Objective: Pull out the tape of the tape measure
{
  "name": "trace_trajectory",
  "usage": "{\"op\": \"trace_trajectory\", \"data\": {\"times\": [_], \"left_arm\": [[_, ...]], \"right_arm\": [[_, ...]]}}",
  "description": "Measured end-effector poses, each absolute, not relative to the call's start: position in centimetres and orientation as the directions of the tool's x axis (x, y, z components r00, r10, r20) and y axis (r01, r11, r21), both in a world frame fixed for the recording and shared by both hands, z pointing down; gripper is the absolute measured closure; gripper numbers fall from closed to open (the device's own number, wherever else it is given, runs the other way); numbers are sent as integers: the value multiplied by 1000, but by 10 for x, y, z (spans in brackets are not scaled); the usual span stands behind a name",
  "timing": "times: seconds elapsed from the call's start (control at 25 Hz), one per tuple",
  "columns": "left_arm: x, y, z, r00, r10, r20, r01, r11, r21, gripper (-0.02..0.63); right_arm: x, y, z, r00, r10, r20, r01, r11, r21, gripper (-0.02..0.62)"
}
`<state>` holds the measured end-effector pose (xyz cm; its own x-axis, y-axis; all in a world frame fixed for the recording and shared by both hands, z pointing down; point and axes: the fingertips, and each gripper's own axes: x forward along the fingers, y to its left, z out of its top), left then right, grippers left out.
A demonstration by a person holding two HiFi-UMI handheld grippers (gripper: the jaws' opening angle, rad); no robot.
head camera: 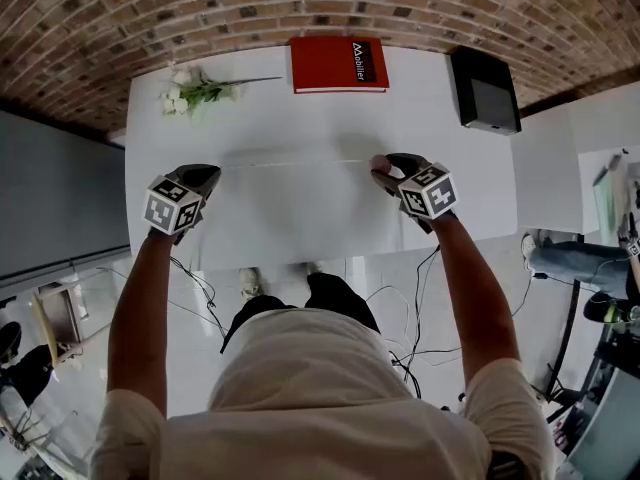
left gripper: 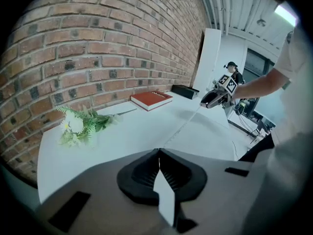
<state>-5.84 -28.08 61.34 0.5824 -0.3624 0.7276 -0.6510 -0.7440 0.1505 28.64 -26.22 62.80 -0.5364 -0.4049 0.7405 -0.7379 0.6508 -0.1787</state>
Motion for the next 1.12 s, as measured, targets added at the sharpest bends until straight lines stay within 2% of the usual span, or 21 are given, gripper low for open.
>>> {"op": "trace_trajectory", "data": {"times": [1.12], "left_arm": [[-58, -306, 699, 434, -397, 809, -748, -659, 78, 607]], "right_arm": [[285, -292, 709, -482, -421, 768, -767, 627, -138, 377]]}}
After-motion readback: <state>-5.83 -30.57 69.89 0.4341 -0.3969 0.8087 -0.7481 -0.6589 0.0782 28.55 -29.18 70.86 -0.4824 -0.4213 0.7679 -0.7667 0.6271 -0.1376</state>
